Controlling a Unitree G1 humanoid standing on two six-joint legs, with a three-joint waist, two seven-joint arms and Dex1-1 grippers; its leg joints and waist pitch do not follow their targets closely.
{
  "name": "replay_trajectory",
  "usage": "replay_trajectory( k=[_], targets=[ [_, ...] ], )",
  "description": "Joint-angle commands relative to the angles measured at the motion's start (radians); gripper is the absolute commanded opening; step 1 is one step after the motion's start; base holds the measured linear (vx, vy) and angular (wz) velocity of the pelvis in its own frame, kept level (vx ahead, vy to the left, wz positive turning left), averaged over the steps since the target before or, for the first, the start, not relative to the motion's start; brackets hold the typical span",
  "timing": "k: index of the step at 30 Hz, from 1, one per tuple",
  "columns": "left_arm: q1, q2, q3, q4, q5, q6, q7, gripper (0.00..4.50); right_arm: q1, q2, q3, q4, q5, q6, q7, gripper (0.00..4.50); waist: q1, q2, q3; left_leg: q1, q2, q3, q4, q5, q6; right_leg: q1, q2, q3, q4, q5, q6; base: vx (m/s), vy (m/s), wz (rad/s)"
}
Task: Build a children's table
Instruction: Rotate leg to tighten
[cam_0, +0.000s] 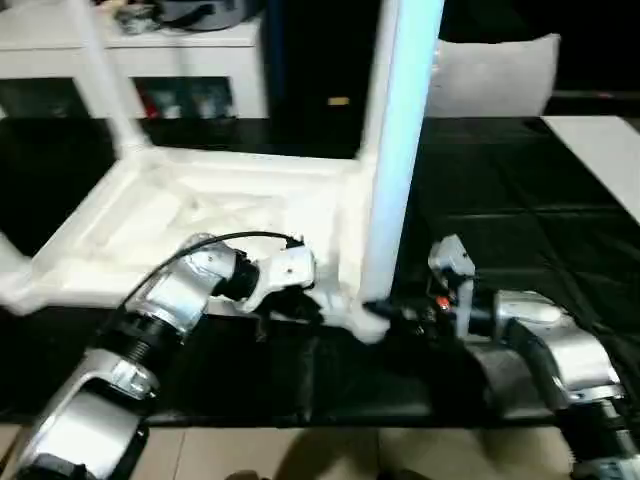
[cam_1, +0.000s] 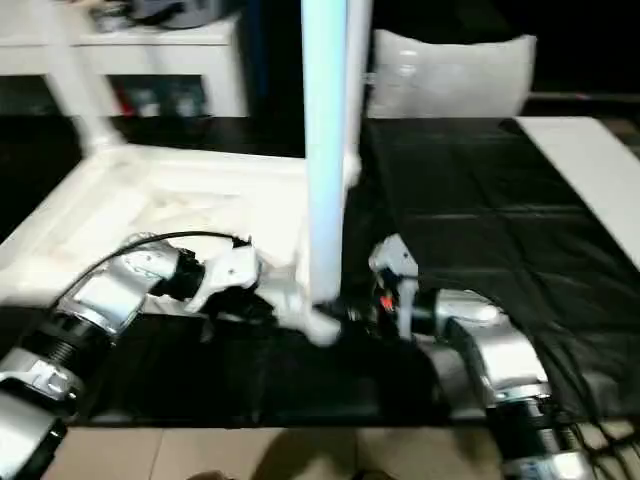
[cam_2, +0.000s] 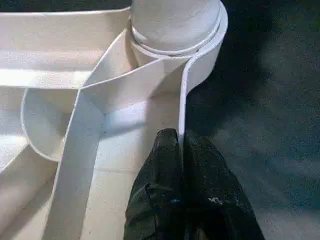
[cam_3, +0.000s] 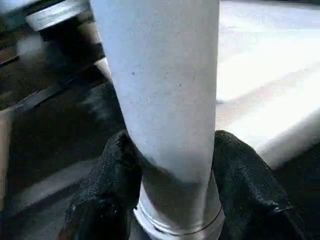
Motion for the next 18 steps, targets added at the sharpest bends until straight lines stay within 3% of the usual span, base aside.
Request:
replay_trajectory(
  k=[1,3,4,8,9,10,12,13,14,15,16,18],
  targets=[
    [0.006,-0.078,0.008,-0.096,-0.046,0.056,0.057,0.0,-0.03,0.061,0.018,-0.009,0.002,0.039,-0.105,1.89,-0.002,-0.015,-0.07,-0.009,0.004,-0.001,-0.078,-0.277,0.011,0.066,-0.031,0.028,-0.094,-0.572,-0.063,0.0,0.0,0.0],
    [0.007,-0.14,0.025,-0.132,-0.028,0.162,0.167,0.0,-0.05,0.136,-0.013,-0.001,-0.035,0.064,-0.27,1.89,-0.021,-0.011,-0.071,-0.007,0.001,-0.002,-0.075,-0.276,0.02,0.062,-0.029,0.026,-0.098,-0.565,-0.065,0.0,0.0,0.0],
    [0.001,-0.163,0.035,-0.127,-0.02,0.182,0.214,0.0,-0.059,0.155,-0.019,0.007,-0.051,0.061,-0.321,1.89,-0.028,-0.014,-0.072,-0.009,0.0,-0.001,-0.073,-0.271,0.023,0.062,-0.028,0.026,-0.099,-0.557,-0.067,0.0,0.0,0.0],
    [-0.02,-0.212,0.055,-0.099,0.006,0.198,0.323,0.0,-0.085,0.201,-0.04,0.042,-0.085,0.052,-0.444,1.89,-0.041,-0.013,-0.077,-0.013,-0.001,0.0,-0.07,-0.234,0.046,0.062,-0.026,0.029,-0.093,-0.494,-0.089,0.0,0.0,0.0],
    [-0.038,-0.269,0.074,-0.08,0.021,0.201,0.426,0.0,-0.117,0.253,-0.071,0.091,-0.118,0.032,-0.57,1.89,-0.044,-0.008,-0.079,-0.017,-0.001,0.002,-0.069,-0.218,0.057,0.063,-0.026,0.031,-0.09,-0.464,-0.1,0.0,0.0,0.0],
    [-0.04,-0.28,0.076,-0.082,0.023,0.203,0.442,0.0,-0.12,0.262,-0.077,0.098,-0.122,0.014,-0.586,1.89,-0.041,-0.008,-0.083,-0.013,0.0,0.001,-0.068,-0.204,0.057,0.063,-0.027,0.03,-0.088,-0.439,-0.11,0.0,0.0,0.0],
    [-0.038,-0.289,0.076,-0.083,0.022,0.2,0.452,0.0,-0.116,0.272,-0.09,0.1,-0.119,-0.019,-0.6,2.45,-0.038,-0.009,-0.085,-0.018,0.002,0.001,-0.069,-0.177,0.066,0.068,-0.028,0.034,-0.081,-0.393,-0.121,0.0,0.0,0.0],
    [-0.032,-0.285,0.067,-0.093,0.026,0.202,0.443,0.0,-0.112,0.277,-0.101,0.094,-0.115,-0.036,-0.609,2.59,-0.035,-0.008,-0.087,-0.019,0.004,0.002,-0.069,-0.149,0.082,0.07,-0.025,0.038,-0.071,-0.318,-0.145,0.0,0.0,0.0],
    [-0.027,-0.281,0.063,-0.102,0.028,0.209,0.441,0.0,-0.11,0.279,-0.109,0.087,-0.114,-0.039,-0.615,2.59,-0.035,-0.008,-0.087,-0.019,0.004,0.002,-0.069,-0.149,0.082,0.07,-0.025,0.038,-0.071,-0.318,-0.145,0.0,0.0,0.0],
    [-0.019,-0.271,0.055,-0.114,0.032,0.214,0.432,0.0,-0.103,0.277,-0.116,0.075,-0.114,-0.041,-0.616,2.64,-0.031,-0.006,-0.092,-0.02,0.006,0.001,-0.067,-0.103,0.1,0.072,-0.025,0.042,-0.057,-0.233,-0.178,0.0,0.0,0.0],
    [-0.015,-0.262,0.051,-0.116,0.033,0.212,0.423,0.0,-0.096,0.266,-0.115,0.066,-0.115,-0.045,-0.605,2.77,-0.029,-0.002,-0.092,-0.018,0.007,0.002,-0.066,-0.094,0.105,0.071,-0.025,0.044,-0.054,-0.21,-0.19,0.0,0.0,0.0],
    [-0.011,-0.248,0.047,-0.11,0.034,0.198,0.415,0.0,-0.083,0.246,-0.113,0.057,-0.113,-0.057,-0.578,2.97,-0.021,-0.005,-0.096,-0.021,0.005,0.004,-0.06,-0.053,0.127,0.072,-0.023,0.046,-0.044,-0.144,-0.209,0.0,0.0,0.0]
  ],
)
